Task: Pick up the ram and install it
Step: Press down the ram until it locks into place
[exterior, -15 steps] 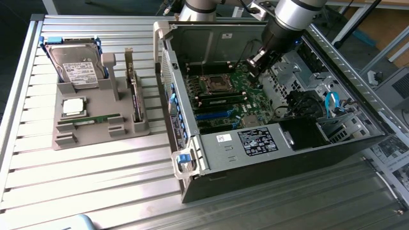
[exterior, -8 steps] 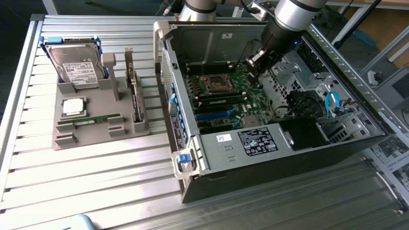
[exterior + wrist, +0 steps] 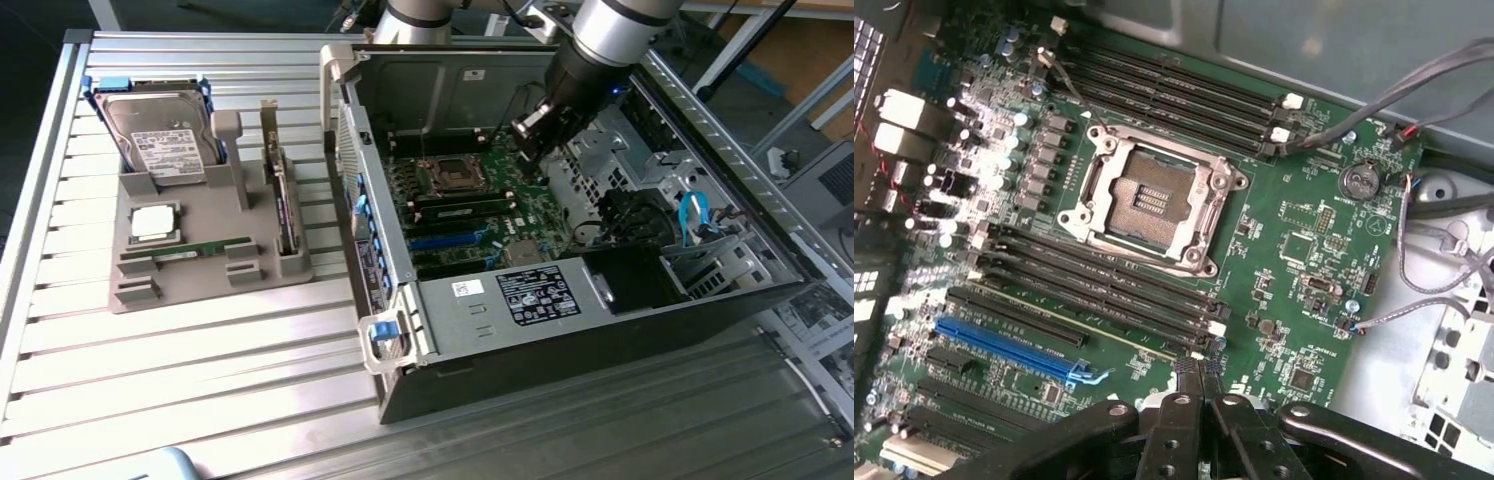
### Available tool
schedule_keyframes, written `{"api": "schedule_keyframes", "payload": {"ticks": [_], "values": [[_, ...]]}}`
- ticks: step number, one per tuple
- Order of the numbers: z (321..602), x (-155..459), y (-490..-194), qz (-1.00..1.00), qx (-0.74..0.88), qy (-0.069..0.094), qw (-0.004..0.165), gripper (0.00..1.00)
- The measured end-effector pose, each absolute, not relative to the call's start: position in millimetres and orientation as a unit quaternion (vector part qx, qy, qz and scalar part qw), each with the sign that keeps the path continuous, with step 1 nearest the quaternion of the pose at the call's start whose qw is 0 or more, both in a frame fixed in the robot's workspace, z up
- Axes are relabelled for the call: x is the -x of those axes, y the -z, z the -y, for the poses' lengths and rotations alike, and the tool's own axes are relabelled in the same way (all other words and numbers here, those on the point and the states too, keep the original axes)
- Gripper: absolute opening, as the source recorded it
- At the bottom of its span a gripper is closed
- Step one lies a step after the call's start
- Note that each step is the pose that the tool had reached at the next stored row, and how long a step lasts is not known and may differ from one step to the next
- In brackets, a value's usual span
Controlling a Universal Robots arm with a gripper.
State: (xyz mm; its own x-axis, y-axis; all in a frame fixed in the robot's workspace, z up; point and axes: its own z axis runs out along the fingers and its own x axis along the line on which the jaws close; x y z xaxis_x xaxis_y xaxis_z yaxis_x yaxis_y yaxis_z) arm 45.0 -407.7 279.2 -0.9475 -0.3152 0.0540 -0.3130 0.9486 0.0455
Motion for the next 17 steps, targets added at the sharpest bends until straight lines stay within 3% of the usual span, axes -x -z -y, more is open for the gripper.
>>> {"api": "schedule_keyframes", "payload": {"ticks": [17], "values": [[407.7,-45.0,-277.3,0.994,-0.102,0.020,0.029,0.10]]}}
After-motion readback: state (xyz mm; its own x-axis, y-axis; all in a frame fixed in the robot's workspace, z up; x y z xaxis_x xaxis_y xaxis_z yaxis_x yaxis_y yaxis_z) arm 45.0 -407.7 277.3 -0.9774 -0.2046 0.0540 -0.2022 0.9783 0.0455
